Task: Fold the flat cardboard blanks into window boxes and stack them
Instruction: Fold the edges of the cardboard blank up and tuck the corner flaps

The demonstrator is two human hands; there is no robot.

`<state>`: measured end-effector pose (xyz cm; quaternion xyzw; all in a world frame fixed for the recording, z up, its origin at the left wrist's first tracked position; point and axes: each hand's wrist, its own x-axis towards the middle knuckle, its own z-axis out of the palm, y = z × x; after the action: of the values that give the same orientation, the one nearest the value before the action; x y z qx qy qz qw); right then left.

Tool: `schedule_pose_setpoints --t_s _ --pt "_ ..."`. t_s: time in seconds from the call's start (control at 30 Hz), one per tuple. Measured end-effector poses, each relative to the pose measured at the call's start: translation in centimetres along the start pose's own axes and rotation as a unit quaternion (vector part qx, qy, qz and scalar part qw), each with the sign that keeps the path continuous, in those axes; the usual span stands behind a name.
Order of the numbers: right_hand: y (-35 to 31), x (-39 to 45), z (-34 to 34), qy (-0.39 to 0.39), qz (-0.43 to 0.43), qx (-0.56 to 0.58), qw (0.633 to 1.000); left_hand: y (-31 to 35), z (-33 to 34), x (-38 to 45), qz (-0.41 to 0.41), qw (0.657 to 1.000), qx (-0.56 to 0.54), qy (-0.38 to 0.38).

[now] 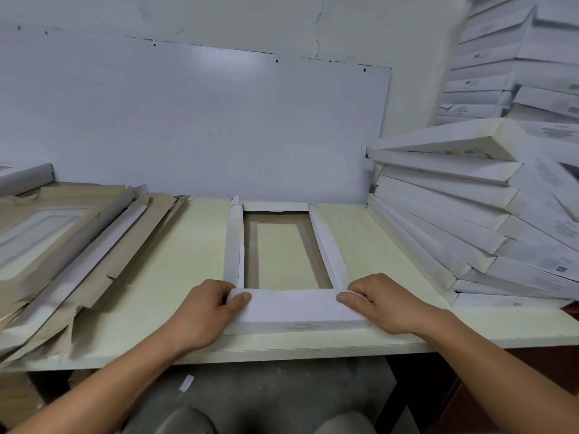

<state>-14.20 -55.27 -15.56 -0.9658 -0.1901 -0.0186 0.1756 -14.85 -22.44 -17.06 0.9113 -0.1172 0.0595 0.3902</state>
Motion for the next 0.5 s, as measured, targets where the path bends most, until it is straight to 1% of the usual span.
schedule_pose_setpoints --t_s 0.13,0.27,0.33,0.4,0.5 --pt "0.0 1.1 0.7 0.020 0.029 -0.022 0.999 0.6 0.2 0.7 -0.020 0.998 0.059 0.012" --pt "-0.5 1.0 1.0 0.054 0.047 -0.062 0.996 0.8 0.7 1.2 -0.047 0.985 0.164 0.029" --pt "-0.6 0.5 1.0 0.087 0.017 -0.099 0.991 0.9 0.8 1.4 -0.052 0.979 0.194 0.034" --pt "-0.8 -0.1 1.0 0.097 -0.047 -0.117 0.987 0.9 0.9 1.7 -0.053 0.973 0.224 0.032" --pt "-1.0 -0.9 1.1 0.035 -0.112 -0.135 0.984 0.6 1.2 2.1 -0.045 0.962 0.266 0.036"
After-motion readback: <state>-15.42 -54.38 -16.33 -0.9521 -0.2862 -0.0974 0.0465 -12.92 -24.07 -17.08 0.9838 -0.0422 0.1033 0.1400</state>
